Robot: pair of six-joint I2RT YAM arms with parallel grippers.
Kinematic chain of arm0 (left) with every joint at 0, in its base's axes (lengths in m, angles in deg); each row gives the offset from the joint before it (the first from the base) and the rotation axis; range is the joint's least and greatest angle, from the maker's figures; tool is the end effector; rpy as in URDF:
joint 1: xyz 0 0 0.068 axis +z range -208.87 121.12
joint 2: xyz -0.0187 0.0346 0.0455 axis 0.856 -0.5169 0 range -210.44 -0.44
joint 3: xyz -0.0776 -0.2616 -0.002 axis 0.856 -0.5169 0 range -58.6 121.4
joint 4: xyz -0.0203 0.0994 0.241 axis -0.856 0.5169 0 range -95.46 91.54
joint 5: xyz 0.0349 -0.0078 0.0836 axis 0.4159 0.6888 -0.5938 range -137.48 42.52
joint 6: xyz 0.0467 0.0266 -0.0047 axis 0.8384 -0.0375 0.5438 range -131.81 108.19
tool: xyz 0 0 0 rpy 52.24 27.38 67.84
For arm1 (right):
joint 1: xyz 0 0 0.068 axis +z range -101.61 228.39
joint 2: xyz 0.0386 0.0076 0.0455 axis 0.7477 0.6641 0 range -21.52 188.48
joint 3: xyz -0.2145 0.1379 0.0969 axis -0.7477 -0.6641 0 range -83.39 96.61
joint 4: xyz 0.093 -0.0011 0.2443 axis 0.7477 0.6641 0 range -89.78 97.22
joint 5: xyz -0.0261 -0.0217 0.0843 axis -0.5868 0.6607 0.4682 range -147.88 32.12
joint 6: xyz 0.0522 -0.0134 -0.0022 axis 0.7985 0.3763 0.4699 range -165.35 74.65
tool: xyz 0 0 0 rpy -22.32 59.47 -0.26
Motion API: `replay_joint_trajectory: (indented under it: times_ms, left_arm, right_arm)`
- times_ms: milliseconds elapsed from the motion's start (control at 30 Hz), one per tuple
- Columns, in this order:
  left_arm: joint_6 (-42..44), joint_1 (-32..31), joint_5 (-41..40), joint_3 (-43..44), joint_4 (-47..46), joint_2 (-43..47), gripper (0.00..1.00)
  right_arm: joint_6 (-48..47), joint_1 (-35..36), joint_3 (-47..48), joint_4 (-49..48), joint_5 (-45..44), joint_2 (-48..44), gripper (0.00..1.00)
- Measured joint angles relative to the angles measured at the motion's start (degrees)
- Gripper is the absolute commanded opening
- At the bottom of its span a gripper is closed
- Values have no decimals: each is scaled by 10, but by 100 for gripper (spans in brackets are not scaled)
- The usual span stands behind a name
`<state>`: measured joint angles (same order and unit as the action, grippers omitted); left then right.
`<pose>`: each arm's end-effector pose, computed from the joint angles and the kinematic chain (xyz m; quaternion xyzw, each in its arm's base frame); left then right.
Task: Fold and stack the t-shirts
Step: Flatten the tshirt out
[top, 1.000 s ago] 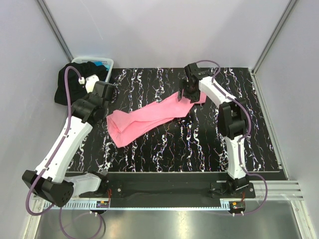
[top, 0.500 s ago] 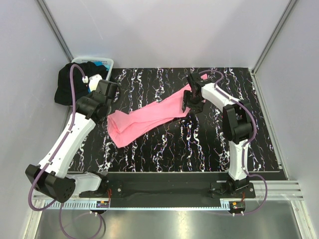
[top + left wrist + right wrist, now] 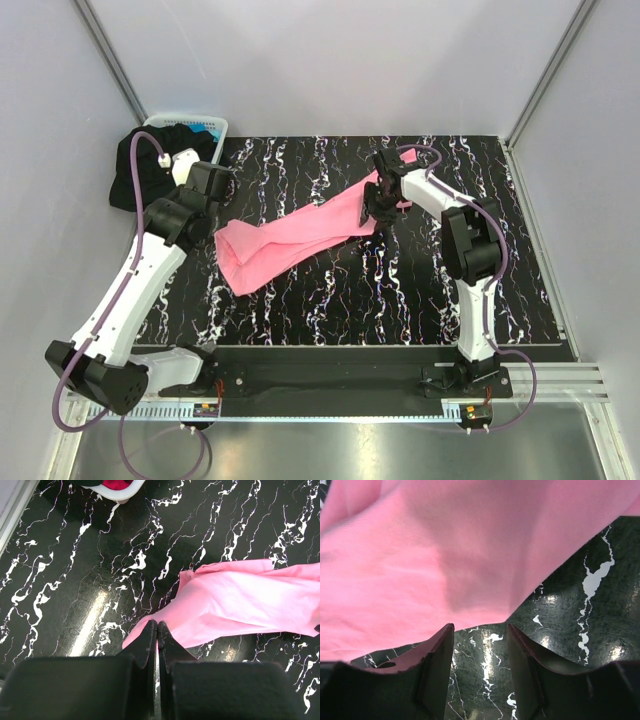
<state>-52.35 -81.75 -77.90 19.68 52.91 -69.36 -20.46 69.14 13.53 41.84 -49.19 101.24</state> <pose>0.2149 -0.0711 0.3799 -0.2295 0.8791 0.0315 0.4165 0.4201 0.1648 0.1818 0.0205 0.9778 0.1439 0.1508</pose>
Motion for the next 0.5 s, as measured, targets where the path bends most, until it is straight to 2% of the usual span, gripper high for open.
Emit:
replay_joint_trajectory:
  times_ms: [233, 500]
  left_arm:
    - [0, 0, -5, 0, 2, -1, 0]
    - [0, 0, -13, 0, 3, -12, 0]
  right_arm:
    - [10, -4, -16, -6, 1, 9, 50]
    - [20, -7, -22, -23, 24, 21, 38]
